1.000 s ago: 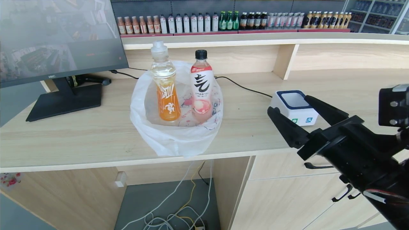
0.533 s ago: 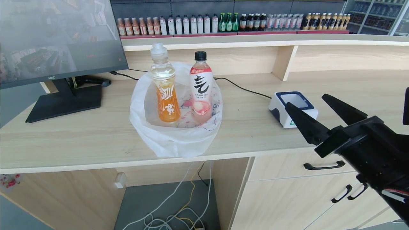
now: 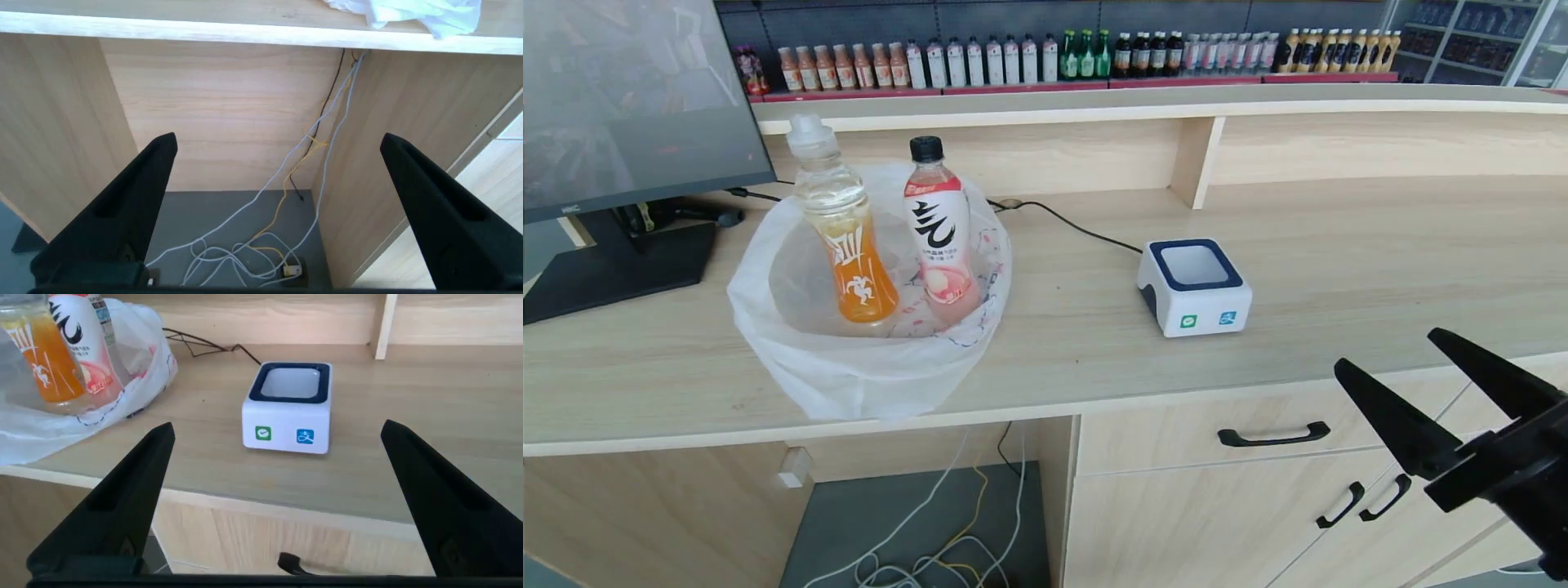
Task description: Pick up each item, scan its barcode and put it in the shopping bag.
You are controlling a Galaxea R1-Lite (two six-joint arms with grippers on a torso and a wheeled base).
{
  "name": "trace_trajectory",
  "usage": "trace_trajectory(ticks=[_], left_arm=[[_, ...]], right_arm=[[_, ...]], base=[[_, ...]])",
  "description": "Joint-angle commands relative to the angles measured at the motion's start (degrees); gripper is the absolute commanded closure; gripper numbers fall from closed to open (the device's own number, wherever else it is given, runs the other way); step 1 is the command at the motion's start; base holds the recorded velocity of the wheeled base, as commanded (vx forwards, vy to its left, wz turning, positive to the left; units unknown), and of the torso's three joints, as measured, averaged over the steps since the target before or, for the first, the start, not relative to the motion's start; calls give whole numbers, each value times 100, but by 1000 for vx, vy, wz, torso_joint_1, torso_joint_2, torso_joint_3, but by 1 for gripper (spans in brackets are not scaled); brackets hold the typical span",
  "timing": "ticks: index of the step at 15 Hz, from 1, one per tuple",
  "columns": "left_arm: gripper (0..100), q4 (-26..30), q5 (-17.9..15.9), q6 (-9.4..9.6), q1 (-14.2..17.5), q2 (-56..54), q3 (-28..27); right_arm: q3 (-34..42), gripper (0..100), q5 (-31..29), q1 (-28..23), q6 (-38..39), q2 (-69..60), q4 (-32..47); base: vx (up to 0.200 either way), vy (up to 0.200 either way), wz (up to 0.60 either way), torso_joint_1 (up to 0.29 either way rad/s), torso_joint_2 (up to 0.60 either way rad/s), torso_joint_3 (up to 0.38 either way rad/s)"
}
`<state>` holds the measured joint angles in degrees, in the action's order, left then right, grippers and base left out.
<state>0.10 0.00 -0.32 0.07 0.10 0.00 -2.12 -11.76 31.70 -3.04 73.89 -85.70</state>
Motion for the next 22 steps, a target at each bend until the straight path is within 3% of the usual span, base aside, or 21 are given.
trace_trajectory(ticks=[1, 2, 4, 6, 7, 8, 9, 10, 11, 12, 16, 17, 19, 20, 22], left_arm=[[0, -1, 0, -3, 1, -1, 0], [0, -1, 0, -3, 1, -1, 0], [0, -1, 0, -3, 1, -1, 0], [0, -1, 0, -3, 1, -1, 0], [0, -1, 0, -3, 1, -1, 0], [0, -1, 0, 5, 1, -1, 0], [0, -1, 0, 5, -7, -1, 0], [0, -1, 0, 5, 1, -1, 0], [0, -1, 0, -3, 1, -1, 0], [0, -1, 0, -3, 1, -1, 0], [0, -1, 0, 5, -7, -1, 0], [0, -1, 0, 5, -7, -1, 0], [0, -1, 0, 5, 1, -1, 0], [0, -1, 0, 5, 1, -1, 0], [0, -1, 0, -3, 1, -1, 0]], right_arm=[[212, 0, 16, -23, -4, -498, 80], [212, 0, 16, -23, -4, -639, 220], [212, 0, 16, -23, -4, -1562, 1293], [212, 0, 166, 30, -4, -3047, 3569], [186, 0, 262, 38, -4, -3425, 4158], [71, 0, 526, 38, -110, -4585, 6012], [54, 0, 535, 38, -145, -4805, 6329], [71, 0, 570, 47, -320, -5982, 7735], [115, 0, 623, 47, -347, -6756, 8412], [28, 0, 640, -14, -338, -7020, 8772], [54, 0, 631, -682, -285, -6791, 8649], [54, 0, 631, -1025, -285, -6677, 8649], [54, 0, 631, -2291, -303, -6492, 8649], [54, 0, 631, -2642, -303, -6475, 8649], [54, 0, 631, -2844, -285, -6677, 8649]], base=[[0, -200, 0, -2, 2, 2], [0, -200, 0, 2, 2, 2], [0, -200, 0, 2, 0, 2], [0, -200, 0, 7, 5, 5], [0, -200, 0, 12, 2, 7], [0, -200, 0, 7, 2, 2], [0, -200, 0, 2, 2, -2], [0, 0, 0, 0, 0, 0], [0, 0, 0, 0, 0, 0], [0, 0, 0, 0, 0, 0], [0, 0, 0, 0, 0, 0], [0, 0, 0, 0, 0, 0], [0, 0, 0, 0, 0, 0], [0, 0, 0, 0, 0, 0], [0, 0, 0, 0, 0, 0]])
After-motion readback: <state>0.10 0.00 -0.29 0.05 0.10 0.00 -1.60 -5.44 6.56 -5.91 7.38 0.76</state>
